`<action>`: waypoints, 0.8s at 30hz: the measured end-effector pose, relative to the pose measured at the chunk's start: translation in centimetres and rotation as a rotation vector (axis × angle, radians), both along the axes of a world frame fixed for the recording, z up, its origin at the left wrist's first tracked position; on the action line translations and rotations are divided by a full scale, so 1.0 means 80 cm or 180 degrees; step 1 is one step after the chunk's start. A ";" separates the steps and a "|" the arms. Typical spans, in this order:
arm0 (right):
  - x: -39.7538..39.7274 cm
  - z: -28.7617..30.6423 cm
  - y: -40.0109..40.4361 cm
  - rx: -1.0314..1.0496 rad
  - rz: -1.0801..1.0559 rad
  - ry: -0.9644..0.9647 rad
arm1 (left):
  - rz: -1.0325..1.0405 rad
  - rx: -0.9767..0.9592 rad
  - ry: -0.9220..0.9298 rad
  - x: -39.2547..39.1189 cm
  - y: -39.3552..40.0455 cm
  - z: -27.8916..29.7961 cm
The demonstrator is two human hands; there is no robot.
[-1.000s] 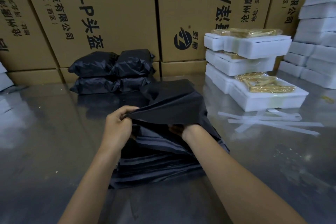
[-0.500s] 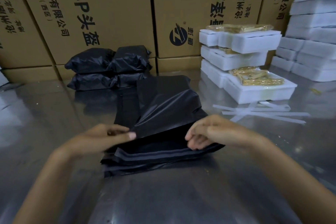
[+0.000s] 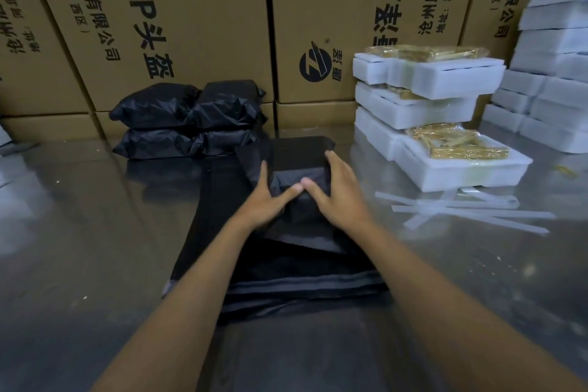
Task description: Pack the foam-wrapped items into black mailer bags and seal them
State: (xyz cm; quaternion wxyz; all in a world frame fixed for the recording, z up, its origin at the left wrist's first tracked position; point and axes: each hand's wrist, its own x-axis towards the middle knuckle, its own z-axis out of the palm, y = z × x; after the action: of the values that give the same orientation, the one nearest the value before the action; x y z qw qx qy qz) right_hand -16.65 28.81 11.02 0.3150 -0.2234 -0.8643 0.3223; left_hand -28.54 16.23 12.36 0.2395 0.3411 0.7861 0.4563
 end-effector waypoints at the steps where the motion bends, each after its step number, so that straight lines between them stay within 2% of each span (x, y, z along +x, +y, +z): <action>1: 0.004 -0.021 0.004 0.0030 -0.0025 0.0034 | 0.0018 -0.0019 -0.0040 -0.003 -0.003 -0.015; 4: 0.009 -0.046 0.011 -0.0596 -0.0196 0.0220 | 0.0072 -0.0189 0.0191 -0.015 -0.002 -0.034; 6: 0.007 -0.045 0.016 -0.0929 -0.0435 0.0054 | 0.0117 -0.0316 0.0396 -0.019 0.002 -0.037; 11: 0.011 -0.046 0.024 -0.0877 -0.0401 -0.0036 | -0.0117 -0.0524 0.0818 -0.029 0.001 -0.045; 18: 0.026 -0.040 0.021 -0.0735 -0.0274 0.0228 | -0.0080 -0.0126 0.0939 -0.014 -0.011 -0.049; 24: 0.037 -0.019 0.014 -0.0542 -0.0461 0.0619 | 0.0017 0.0192 0.1290 0.008 -0.019 -0.017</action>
State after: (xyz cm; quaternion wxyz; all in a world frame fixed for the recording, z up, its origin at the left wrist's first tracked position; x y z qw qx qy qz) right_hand -13.72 29.96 9.49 0.3995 -0.2788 -0.7809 0.3910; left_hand -27.86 14.72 11.04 0.0649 0.4310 0.8051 0.4023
